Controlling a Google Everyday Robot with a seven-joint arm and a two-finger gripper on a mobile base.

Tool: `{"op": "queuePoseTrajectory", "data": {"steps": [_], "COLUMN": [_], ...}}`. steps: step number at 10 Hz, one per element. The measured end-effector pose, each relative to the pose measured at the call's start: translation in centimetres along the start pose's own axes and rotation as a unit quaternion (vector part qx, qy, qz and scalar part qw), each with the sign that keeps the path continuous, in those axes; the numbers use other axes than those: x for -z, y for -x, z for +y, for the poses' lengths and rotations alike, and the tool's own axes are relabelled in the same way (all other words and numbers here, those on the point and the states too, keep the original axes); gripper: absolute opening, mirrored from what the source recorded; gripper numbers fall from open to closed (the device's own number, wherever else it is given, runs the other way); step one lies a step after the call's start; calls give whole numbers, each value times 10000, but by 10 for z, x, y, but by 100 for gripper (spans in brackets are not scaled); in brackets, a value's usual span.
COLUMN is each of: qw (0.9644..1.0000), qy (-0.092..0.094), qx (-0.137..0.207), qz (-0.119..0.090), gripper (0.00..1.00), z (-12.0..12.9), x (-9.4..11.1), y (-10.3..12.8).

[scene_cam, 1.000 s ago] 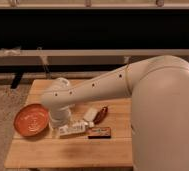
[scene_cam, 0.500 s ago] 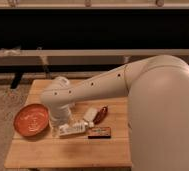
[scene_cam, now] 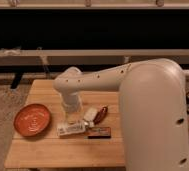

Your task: Wipe the white sponge on the table

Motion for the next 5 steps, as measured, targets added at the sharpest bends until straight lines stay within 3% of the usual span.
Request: {"op": "queuePoseTrajectory", "data": {"steps": [5], "qw": [9978], "qy": [-255], "qx": [-608], "qz": [-93], "gripper": [65], "z": [-120], "x": [-18], "y": [63]}}
